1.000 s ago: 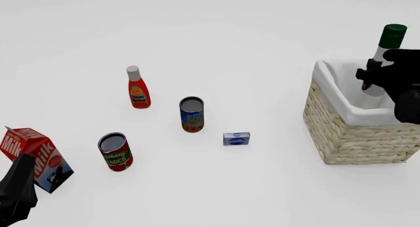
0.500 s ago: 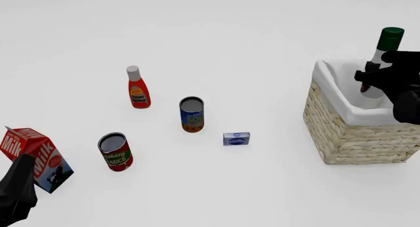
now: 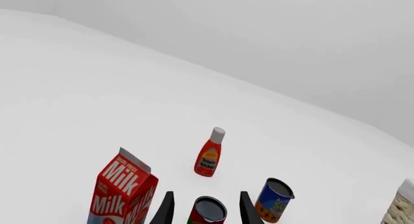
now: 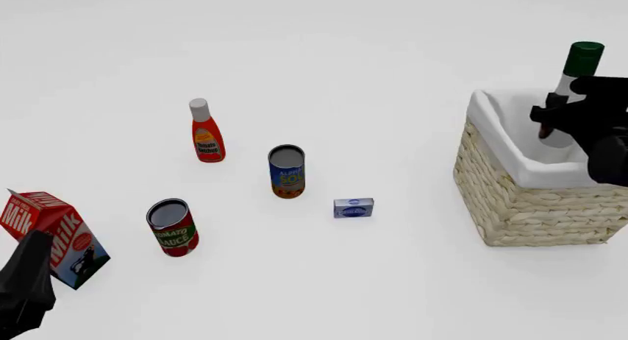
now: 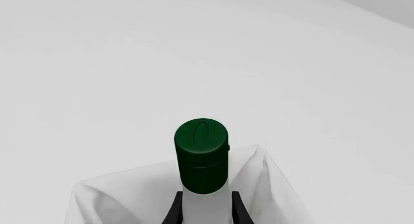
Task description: Pick the salad dressing and place it in the basket.
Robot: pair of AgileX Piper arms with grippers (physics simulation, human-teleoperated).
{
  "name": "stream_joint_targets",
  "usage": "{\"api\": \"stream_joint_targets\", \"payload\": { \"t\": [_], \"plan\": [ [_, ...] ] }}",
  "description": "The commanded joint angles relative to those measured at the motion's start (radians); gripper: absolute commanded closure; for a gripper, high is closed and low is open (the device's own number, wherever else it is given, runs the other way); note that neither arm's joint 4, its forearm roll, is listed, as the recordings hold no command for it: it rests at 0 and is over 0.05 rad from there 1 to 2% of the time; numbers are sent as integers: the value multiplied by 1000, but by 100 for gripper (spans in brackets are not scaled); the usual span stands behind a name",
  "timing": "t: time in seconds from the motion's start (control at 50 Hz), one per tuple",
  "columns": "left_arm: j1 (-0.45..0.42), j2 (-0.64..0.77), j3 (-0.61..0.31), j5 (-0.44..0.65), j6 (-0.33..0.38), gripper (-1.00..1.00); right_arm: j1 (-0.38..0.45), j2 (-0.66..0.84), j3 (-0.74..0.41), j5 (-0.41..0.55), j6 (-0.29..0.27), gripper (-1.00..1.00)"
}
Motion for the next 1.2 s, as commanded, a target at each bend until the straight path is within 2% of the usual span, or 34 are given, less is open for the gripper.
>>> {"api": "stream_joint_targets", "payload": {
  "t": [0.02, 0.04, 0.78, 1.2],
  "plan": [
    [3, 0, 0, 6, 221, -100, 3, -6, -5, -2, 18, 100],
    [3, 0, 0, 6, 221, -100, 6, -8, -2, -7, 11, -100],
    [-2, 0, 0, 3, 225, -100, 10, -35, 12, -7, 13, -100],
    [-5, 0, 0, -5, 229, -100, 11, -184, 94, -1, 27, -100]
  ]
}}
